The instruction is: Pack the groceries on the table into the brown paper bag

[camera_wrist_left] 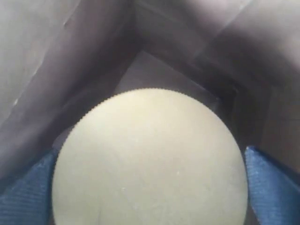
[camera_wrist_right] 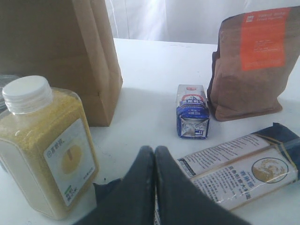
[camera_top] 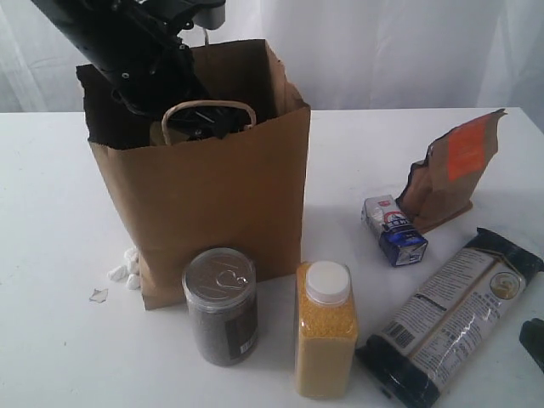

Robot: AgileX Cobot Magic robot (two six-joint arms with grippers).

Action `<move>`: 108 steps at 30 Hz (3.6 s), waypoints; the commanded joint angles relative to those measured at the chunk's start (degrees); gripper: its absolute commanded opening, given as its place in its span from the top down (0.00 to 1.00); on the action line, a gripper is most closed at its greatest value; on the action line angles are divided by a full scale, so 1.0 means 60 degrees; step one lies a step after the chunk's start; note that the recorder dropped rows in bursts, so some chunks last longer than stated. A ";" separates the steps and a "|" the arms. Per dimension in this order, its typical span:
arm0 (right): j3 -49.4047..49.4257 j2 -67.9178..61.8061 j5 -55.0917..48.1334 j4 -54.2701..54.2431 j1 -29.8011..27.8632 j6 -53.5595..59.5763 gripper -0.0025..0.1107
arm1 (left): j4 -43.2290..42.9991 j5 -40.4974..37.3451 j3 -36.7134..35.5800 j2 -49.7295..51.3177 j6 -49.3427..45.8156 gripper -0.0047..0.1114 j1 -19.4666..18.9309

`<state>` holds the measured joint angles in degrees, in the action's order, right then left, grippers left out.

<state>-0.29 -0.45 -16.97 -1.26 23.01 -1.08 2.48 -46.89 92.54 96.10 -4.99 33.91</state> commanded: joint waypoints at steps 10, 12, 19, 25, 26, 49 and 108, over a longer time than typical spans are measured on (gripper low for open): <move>0.0048 0.0047 0.0060 0.0043 -0.0030 -0.0035 0.98 | 0.0027 -0.0725 0.0021 -0.0128 0.0217 0.13 -0.0012; 0.0048 0.0047 0.0060 0.0043 -0.0030 -0.0035 0.98 | -0.0619 -0.0760 0.0021 -0.0128 0.0831 0.13 -0.0012; 0.0048 0.0047 0.0060 0.0043 -0.0030 -0.0035 0.98 | -0.0414 -0.1344 0.0021 -0.0128 0.0288 0.05 -0.0364; 0.0048 0.0047 0.0060 0.0043 -0.0030 -0.0035 0.98 | 0.0472 -0.1199 0.0389 -0.0464 0.0226 0.05 -0.0797; 0.0048 0.0047 0.0060 0.0043 -0.0030 -0.0035 0.98 | 0.0669 -0.1420 0.0492 -0.0517 0.0375 0.05 -0.0797; 0.0048 0.0047 0.0060 0.0043 -0.0030 -0.0035 0.98 | 0.1765 -0.1944 0.0202 -0.0461 -0.0173 0.05 -0.1155; -1.3983 -1.4582 -0.5319 -0.6280 0.0059 0.7363 0.98 | 0.1729 -0.2866 0.0202 -0.0695 -0.2994 0.05 -0.1155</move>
<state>-81.91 -86.08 -46.39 -38.34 23.01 40.37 11.64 -63.64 93.69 93.04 -22.75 26.69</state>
